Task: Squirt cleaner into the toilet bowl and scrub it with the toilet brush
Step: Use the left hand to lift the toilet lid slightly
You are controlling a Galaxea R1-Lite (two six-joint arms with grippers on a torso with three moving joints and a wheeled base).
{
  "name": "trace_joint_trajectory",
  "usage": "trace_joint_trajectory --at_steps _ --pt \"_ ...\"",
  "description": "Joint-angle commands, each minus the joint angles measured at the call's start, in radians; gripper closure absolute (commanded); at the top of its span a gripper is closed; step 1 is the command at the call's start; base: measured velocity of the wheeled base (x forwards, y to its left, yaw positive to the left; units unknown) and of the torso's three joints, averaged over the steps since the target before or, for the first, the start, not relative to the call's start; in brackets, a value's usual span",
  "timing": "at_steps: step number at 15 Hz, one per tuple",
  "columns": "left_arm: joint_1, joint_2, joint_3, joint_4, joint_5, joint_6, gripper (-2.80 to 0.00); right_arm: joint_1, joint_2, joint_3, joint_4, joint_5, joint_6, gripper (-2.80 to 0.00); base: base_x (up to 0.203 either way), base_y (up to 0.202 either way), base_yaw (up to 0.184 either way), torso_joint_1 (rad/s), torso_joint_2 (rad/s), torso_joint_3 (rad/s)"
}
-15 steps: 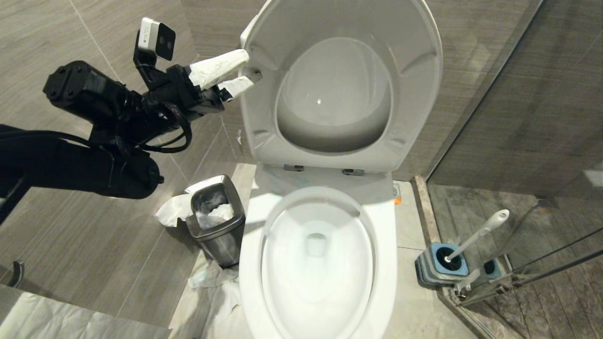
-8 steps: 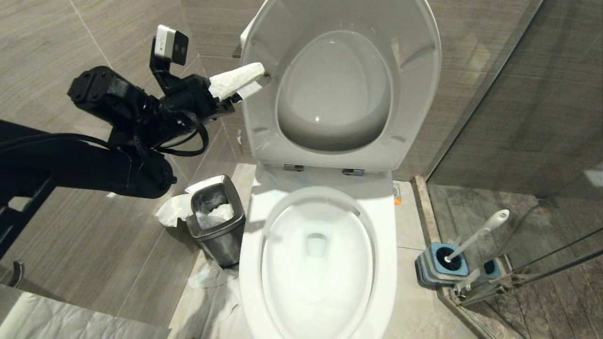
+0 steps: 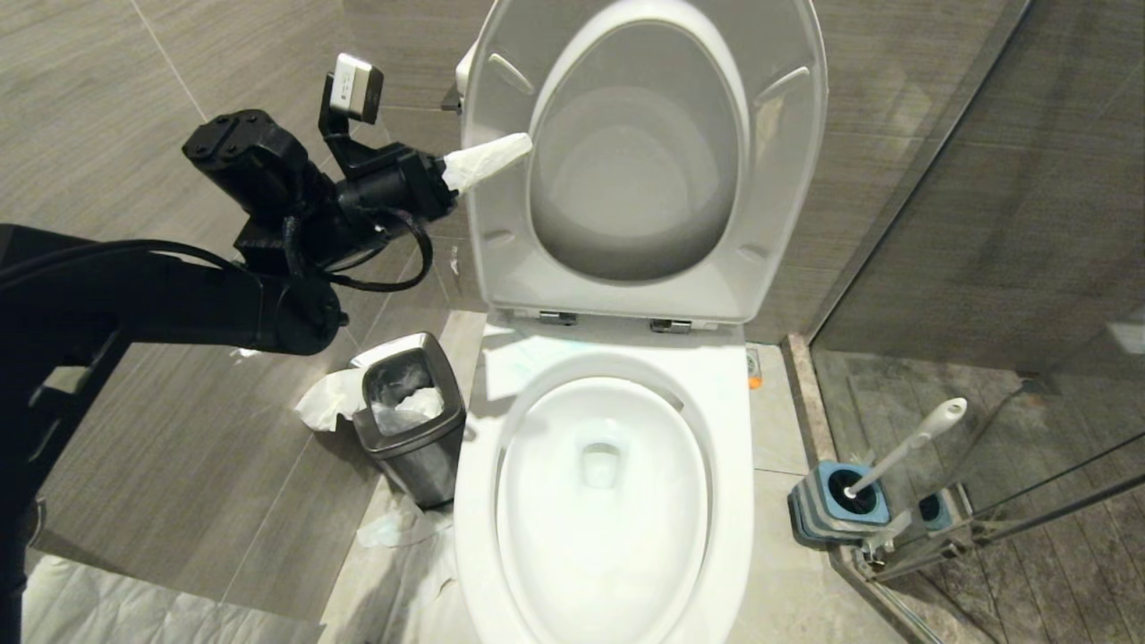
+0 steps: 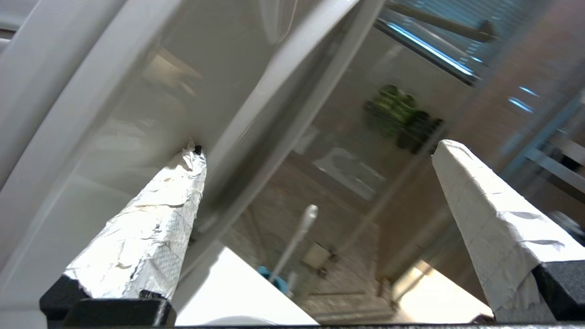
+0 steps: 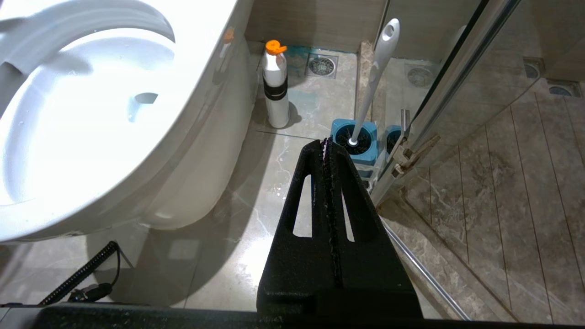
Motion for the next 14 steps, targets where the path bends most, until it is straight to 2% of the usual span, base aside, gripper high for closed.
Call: trace_joint_trajectory --at_steps 1,3,5,8,11,14 --pt "-0.011 0.025 -0.061 0.072 0.062 0.031 -2.8 0.0 0.0 0.0 0.0 0.0 0.001 0.0 0.0 0.0 0.0 0.0 0.0 0.0" --pt "-0.017 0.048 -0.125 0.147 0.13 0.075 -2.8 0.0 0.0 0.0 0.0 0.0 0.001 0.0 0.0 0.0 0.0 0.0 0.0 0.0" --pt "-0.018 0.057 -0.153 0.189 0.158 0.095 -2.8 0.0 0.0 0.0 0.0 0.0 0.001 0.0 0.0 0.0 0.0 0.0 0.0 0.0" --pt "-0.02 0.07 -0.155 0.201 0.207 0.102 -2.8 0.0 0.0 0.0 0.0 0.0 0.001 0.0 0.0 0.0 0.0 0.0 0.0 0.0" --pt "-0.05 0.087 -0.175 0.203 0.293 0.145 -2.8 0.0 0.0 0.0 0.0 0.0 0.001 0.0 0.0 0.0 0.0 0.0 0.0 0.0" --pt "-0.066 0.092 -0.179 0.202 0.31 0.162 -2.8 0.0 0.0 0.0 0.0 0.0 0.001 0.0 0.0 0.0 0.0 0.0 0.0 0.0"
